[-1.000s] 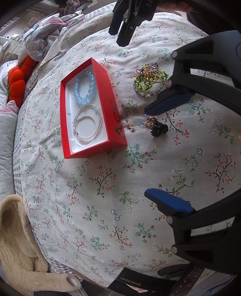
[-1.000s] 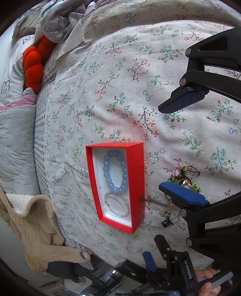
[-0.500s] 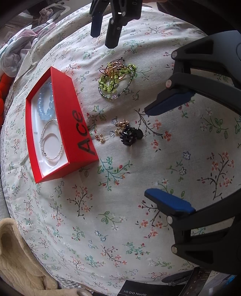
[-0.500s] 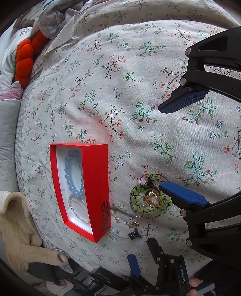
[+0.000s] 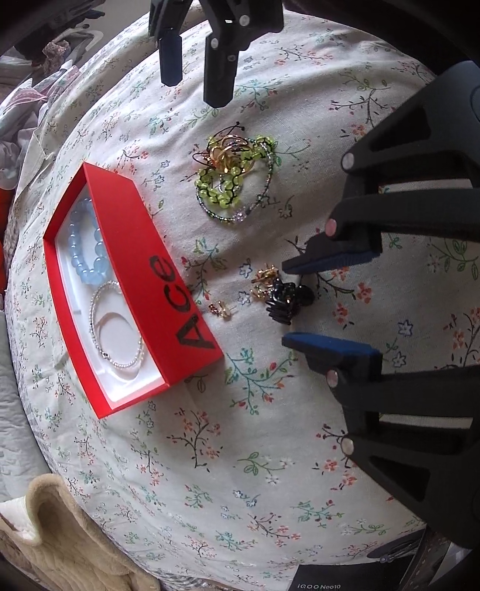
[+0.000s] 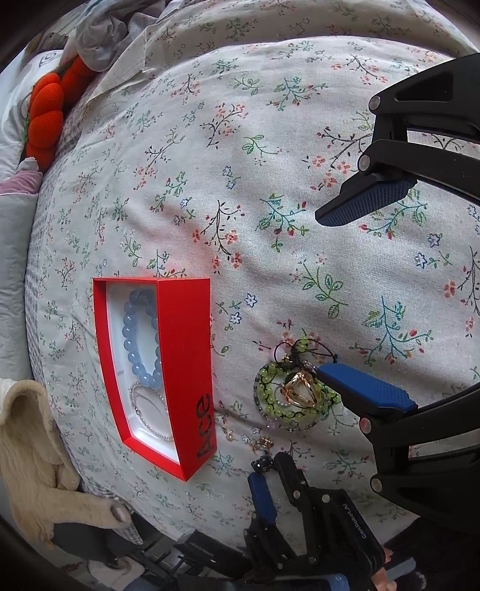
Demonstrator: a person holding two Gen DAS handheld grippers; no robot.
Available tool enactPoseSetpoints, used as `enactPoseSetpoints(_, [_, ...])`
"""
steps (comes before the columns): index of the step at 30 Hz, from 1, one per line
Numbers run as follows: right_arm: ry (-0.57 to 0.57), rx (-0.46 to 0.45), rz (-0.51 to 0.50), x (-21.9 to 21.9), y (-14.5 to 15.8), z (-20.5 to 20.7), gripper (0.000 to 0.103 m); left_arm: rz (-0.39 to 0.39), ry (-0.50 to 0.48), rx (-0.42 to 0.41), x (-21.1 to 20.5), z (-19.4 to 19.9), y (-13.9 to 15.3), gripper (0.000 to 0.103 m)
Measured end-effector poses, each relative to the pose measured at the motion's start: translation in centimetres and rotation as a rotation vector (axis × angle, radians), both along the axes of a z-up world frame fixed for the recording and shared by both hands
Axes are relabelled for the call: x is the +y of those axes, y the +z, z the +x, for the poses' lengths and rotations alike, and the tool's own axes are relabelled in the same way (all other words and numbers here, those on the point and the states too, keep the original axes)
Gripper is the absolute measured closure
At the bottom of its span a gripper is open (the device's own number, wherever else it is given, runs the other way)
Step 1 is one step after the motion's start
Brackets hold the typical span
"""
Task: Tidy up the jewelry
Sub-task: 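Move the left tool to the black hair clip and close on it, then grasp the gold ring with the right tool while the left tool lifts the clip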
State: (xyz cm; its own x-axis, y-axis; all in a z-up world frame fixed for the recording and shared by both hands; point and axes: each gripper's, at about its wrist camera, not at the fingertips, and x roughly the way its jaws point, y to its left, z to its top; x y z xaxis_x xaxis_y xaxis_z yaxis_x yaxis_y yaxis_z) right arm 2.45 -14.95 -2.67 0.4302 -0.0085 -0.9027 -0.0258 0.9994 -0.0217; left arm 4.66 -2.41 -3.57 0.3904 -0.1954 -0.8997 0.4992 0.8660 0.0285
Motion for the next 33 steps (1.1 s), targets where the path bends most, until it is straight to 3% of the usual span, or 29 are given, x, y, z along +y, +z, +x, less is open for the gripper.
enactPoseSetpoints(18, [0.024,0.016,0.092,1.3,0.1,1.2,0.026,-0.079,0.094,0.016,2.0,0.1,2.2,0.078])
enactPoseSetpoints(20, [0.028,0.017,0.111,1.8,0.1,1.5,0.032,-0.081,0.095,0.017,2.1,0.1,2.3,0.078])
enactPoseSetpoints(22, [0.032,0.026,0.135,2.2,-0.1,2.0,0.049,-0.083,0.092,0.021,2.2,-0.1,2.3,0.078])
enactPoseSetpoints(33, [0.031,0.066,0.157,4.1,-1.4,3.4,0.075,-0.083,0.080,0.026,2.1,-0.2,2.3,0.078])
